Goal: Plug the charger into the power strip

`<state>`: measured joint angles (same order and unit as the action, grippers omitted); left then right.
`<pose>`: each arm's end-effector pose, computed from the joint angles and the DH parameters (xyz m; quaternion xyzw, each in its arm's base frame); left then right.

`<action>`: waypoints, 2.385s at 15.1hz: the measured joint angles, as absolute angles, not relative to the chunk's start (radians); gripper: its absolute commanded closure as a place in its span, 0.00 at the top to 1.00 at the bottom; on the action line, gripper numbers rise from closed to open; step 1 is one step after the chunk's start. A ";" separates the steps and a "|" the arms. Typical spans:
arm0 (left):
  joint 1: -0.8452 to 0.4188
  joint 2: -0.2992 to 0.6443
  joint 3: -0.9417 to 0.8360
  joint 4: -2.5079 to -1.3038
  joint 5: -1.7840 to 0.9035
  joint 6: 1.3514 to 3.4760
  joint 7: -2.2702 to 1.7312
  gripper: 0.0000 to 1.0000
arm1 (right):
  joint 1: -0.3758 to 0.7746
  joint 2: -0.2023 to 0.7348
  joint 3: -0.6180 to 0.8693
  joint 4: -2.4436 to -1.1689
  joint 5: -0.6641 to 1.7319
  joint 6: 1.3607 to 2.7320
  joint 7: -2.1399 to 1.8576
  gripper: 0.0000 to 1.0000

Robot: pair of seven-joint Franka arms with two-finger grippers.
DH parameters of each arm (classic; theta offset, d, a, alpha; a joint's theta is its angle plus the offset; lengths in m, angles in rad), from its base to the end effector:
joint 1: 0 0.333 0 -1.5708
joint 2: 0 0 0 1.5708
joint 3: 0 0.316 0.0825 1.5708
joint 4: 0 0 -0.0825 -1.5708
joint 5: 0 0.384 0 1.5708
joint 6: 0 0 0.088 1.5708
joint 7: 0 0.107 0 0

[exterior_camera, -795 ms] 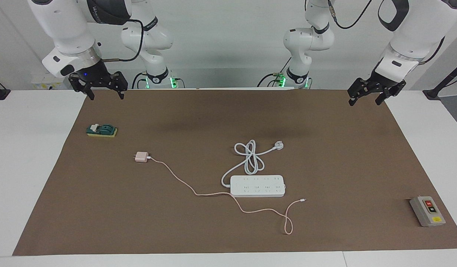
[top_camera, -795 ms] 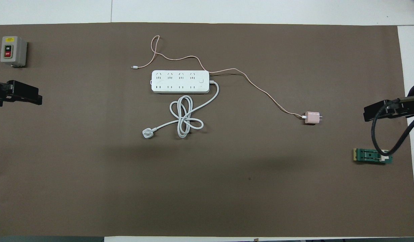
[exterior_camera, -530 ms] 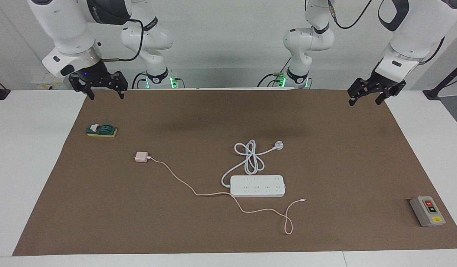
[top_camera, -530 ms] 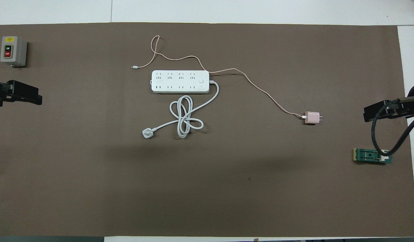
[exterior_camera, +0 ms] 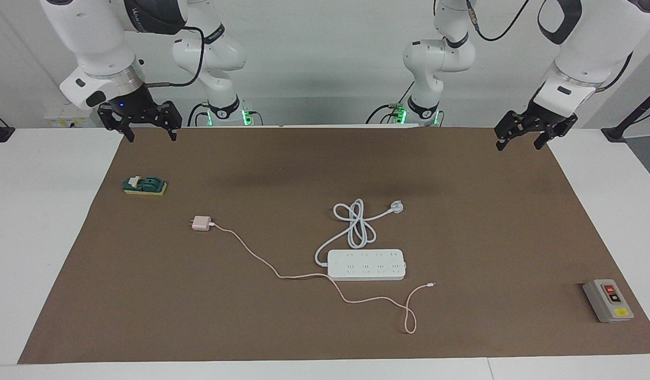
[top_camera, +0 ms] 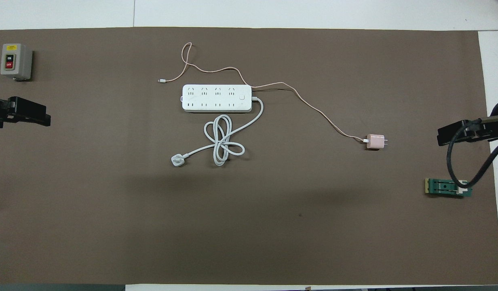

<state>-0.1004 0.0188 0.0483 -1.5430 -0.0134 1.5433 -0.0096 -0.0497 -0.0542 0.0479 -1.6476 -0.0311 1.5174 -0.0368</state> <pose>0.5568 -0.0308 0.6248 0.9997 -0.0214 -0.0094 0.0060 0.5307 -0.0037 0.6135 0.9990 0.0172 -0.0383 0.0161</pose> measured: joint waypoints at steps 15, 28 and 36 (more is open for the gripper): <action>-0.100 0.019 0.048 -1.543 -0.013 1.543 -0.010 1.00 | -0.348 0.217 0.034 -1.901 0.522 1.643 0.746 1.00; -0.100 0.019 0.047 -1.543 -0.013 1.543 -0.010 1.00 | -0.320 0.431 0.045 -1.911 0.670 1.857 0.785 1.00; -0.099 0.019 0.041 -1.558 -0.154 1.591 -0.009 1.00 | -0.298 0.452 0.044 -1.918 0.680 1.906 0.766 0.00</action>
